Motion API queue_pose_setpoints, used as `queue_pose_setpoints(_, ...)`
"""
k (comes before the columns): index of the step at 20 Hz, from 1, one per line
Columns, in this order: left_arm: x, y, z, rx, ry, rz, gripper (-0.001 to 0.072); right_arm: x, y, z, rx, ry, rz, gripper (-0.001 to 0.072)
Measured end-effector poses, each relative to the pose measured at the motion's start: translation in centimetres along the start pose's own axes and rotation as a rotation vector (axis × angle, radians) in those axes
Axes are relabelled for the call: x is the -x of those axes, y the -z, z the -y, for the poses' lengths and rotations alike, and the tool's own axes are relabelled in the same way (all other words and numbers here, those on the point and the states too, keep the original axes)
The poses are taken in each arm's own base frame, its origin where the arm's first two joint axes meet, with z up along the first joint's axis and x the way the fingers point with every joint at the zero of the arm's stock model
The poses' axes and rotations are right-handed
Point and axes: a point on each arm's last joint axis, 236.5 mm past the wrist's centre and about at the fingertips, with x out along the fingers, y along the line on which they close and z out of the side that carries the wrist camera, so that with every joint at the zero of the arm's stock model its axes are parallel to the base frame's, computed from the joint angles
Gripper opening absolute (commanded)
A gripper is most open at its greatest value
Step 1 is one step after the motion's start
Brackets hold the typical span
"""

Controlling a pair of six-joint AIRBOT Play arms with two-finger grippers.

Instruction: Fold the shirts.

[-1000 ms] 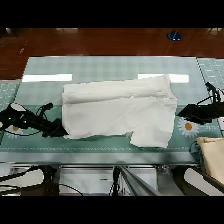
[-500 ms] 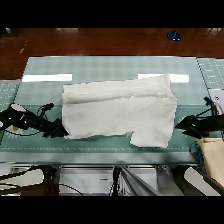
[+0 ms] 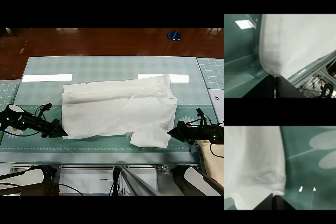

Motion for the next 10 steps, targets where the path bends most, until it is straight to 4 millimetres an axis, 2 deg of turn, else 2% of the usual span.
queue_pose_setpoints(3, 0.2, -0.6, 0.4, -0.028, 0.008, 0.031, 0.0031, -0.1, -2.0, -2.4, 0.011, -0.110, 0.094, 0.0024)
queue_pose_setpoints(5, 1.3, -2.3, 1.2, -0.070, 0.008, 0.114, 0.0030, 0.6, -2.9, -4.9, 0.036, -0.209, 0.131, 0.0024)
queue_pose_setpoints(10, 6.5, -4.2, 7.9, -0.212, 0.108, 0.312, 0.0030, 4.3, -5.5, -10.3, 0.133, -0.373, 0.206, 0.0023)
